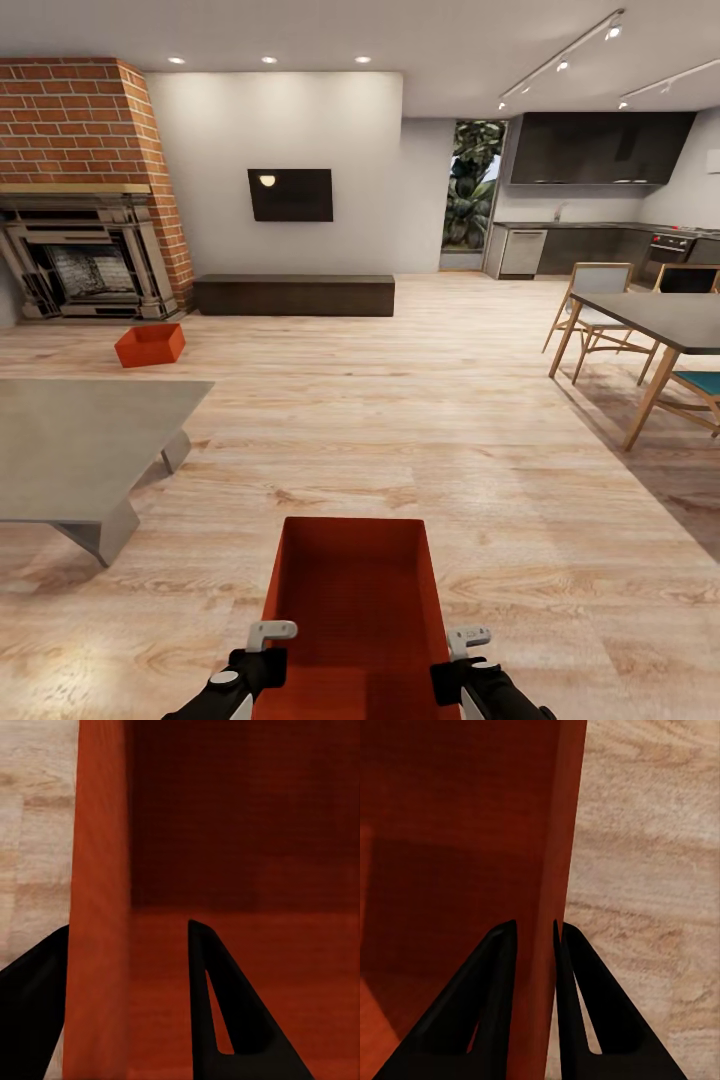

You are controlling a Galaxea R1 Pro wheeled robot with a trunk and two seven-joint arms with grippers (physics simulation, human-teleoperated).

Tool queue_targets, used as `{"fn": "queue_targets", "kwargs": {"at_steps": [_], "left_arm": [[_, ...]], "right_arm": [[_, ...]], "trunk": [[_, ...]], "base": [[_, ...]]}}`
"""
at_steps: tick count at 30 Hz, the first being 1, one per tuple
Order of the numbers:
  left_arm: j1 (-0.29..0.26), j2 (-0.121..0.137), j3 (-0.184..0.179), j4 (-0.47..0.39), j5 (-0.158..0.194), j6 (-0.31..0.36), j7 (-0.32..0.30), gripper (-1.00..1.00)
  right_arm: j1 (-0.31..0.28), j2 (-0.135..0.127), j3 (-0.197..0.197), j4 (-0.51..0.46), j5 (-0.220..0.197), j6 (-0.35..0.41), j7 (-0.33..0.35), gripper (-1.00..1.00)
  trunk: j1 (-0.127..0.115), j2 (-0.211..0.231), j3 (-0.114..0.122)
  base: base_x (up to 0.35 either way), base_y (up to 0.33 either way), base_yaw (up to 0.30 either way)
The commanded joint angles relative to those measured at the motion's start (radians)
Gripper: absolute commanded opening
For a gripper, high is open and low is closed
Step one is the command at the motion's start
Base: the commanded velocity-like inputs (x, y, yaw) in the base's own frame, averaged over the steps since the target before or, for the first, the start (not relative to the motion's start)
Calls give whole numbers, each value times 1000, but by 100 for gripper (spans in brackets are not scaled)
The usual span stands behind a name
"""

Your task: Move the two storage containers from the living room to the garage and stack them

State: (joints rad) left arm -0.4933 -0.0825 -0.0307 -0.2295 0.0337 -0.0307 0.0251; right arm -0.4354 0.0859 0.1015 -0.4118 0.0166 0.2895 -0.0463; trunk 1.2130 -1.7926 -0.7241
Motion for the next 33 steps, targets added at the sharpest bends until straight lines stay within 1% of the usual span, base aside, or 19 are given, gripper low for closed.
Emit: {"fn": "queue_targets", "kwargs": {"at_steps": [1, 15, 21, 27, 33], "left_arm": [[-1, 0, -8, 1, 6, -3, 3, -100], [-1, 0, -4, 0, 8, -5, 15, -100], [-1, -1, 0, -1, 9, -5, 42, -100], [-1, 0, 0, -1, 9, -5, 50, -100], [-1, 0, 0, -1, 9, -24, 51, -100]], "right_arm": [[0, 0, 6, -2, -4, 7, 0, -100], [0, -1, 6, -2, -4, 7, 0, -100], [0, -1, 6, -2, -4, 7, 0, -100], [0, -1, 6, -2, -4, 7, 0, -100], [0, -1, 5, -2, -4, 7, 0, -100]], "trunk": [[0, 0, -1], [0, 0, -1], [0, 0, -1], [0, 0, -1], [0, 0, -1]], "base": [[0, 0, 0], [0, 0, 0], [0, 0, 0], [0, 0, 0], [0, 0, 0]]}}
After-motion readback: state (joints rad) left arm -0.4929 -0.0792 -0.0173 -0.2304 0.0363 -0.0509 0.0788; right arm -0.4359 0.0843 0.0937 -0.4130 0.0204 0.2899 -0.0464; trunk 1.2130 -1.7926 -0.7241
